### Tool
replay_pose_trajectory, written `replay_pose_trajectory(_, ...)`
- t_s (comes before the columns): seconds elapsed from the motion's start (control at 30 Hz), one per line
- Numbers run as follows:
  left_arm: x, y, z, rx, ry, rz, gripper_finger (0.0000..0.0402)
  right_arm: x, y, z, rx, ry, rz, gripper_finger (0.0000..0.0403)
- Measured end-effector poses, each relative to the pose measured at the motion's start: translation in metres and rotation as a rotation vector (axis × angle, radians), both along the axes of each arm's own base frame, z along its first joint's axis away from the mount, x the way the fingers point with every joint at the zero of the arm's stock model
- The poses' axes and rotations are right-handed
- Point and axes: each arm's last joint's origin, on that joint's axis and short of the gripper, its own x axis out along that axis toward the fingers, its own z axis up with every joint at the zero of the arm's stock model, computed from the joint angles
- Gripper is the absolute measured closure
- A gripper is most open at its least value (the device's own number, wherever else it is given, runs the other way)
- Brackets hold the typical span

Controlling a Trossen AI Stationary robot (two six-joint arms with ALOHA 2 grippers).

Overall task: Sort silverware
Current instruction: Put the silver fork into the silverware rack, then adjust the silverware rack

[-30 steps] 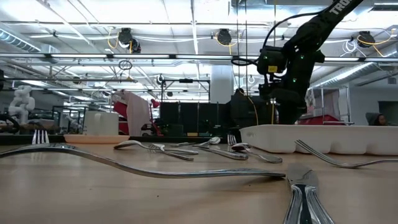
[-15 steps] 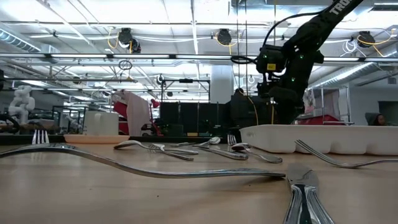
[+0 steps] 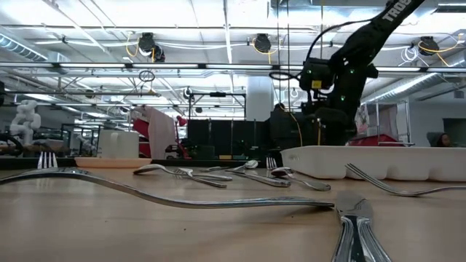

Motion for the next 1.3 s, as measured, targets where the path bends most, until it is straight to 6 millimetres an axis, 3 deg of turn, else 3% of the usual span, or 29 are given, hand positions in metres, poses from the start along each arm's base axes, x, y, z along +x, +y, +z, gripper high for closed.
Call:
replay_pose_trajectory(0.17, 0.000, 0.000, 0.000, 0.000, 0.000, 0.000, 0.0277, 0.000, 0.000, -0.011, 0.022, 0.037, 0.005, 0.0403)
replay_pose_trajectory(0.33, 0.000, 0.000, 0.000, 0.001, -0.001, 0.002, 0.0277, -0.003, 0.002, -0.004, 0.016, 0.025, -0.004, 0.0403)
replay_pose_trajectory(0.63, 0.000, 0.001, -0.001, 0.007, 0.008, 0.030, 0.0277, -0.018, 0.011, 0.060, -0.050, -0.090, 0.006, 0.0403)
replay_pose_trajectory(0.77, -0.002, 0.000, -0.006, -0.007, 0.065, 0.026, 0.0277, -0.034, 0.036, 0.080, 0.033, -0.111, 0.123, 0.0403)
replay_pose_trajectory(0.87, -0.005, -0.001, -0.008, -0.041, 0.091, 0.015, 0.0277, -0.046, 0.067, 0.067, 0.183, -0.054, 0.257, 0.0399)
replay_pose_trajectory(1.03, -0.012, -0.004, -0.004, -0.056, 0.086, 0.016, 0.0277, -0.059, 0.116, 0.024, 0.285, 0.039, 0.273, 0.0361)
replay_pose_trajectory(1.3, -0.013, -0.004, -0.009, -0.068, 0.139, 0.047, 0.0277, -0.048, 0.165, 0.016, 0.310, -0.078, 0.233, 0.0282)
